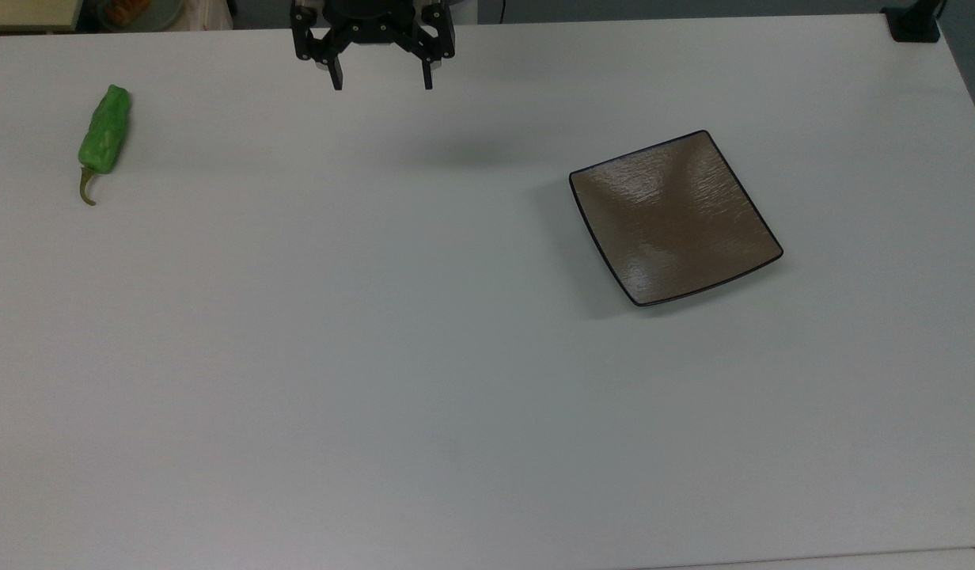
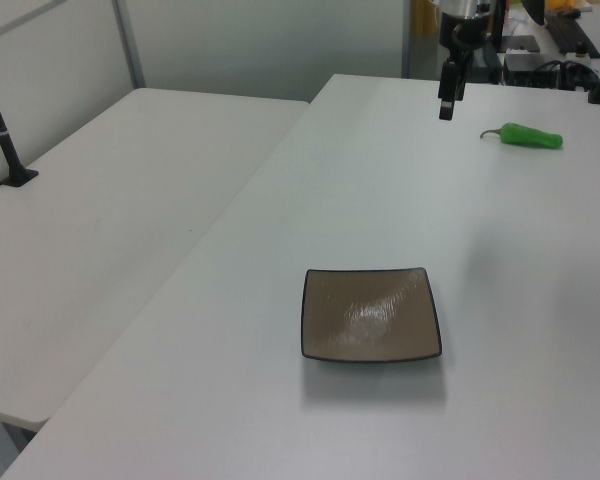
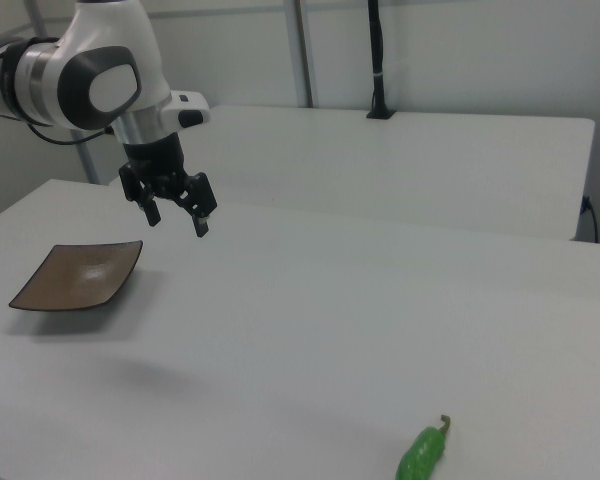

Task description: Chili peppers are placed on a ceramic plate

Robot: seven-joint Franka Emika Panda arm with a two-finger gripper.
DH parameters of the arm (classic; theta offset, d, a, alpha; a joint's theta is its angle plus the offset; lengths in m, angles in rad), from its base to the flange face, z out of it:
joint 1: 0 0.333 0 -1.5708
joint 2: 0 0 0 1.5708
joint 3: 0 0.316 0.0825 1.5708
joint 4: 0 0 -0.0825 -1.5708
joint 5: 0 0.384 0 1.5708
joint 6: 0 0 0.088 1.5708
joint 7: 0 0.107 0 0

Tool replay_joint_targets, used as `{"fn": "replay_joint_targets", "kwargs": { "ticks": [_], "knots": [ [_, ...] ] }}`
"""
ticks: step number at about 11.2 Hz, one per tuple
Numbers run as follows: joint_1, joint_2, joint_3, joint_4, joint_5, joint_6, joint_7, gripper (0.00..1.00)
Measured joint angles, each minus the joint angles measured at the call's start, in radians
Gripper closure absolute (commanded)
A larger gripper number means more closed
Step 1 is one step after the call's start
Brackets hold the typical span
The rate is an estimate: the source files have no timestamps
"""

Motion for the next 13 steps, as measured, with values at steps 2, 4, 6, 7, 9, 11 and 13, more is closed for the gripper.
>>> {"fn": "replay_joint_targets", "kwargs": {
  "ticks": [2, 4, 6, 7, 9, 11, 13],
  "knots": [
    [0.0, 0.0, 0.0, 0.0, 0.0, 0.0, 0.018, 0.0],
    [0.0, 0.001, 0.0, 0.0, -0.001, 0.0, 0.039, 0.0],
    [0.0, 0.005, 0.0, 0.0, -0.001, 0.0, 0.041, 0.0],
    [0.0, 0.011, 0.0, 0.0, -0.001, 0.001, 0.042, 0.0],
    [0.0, 0.016, 0.0, 0.0, -0.002, 0.001, 0.042, 0.0],
    [0.0, 0.016, -0.005, 0.001, -0.006, 0.001, 0.042, 0.0],
    [0.0, 0.017, -0.009, 0.001, -0.083, 0.001, 0.042, 0.0]
  ]
}}
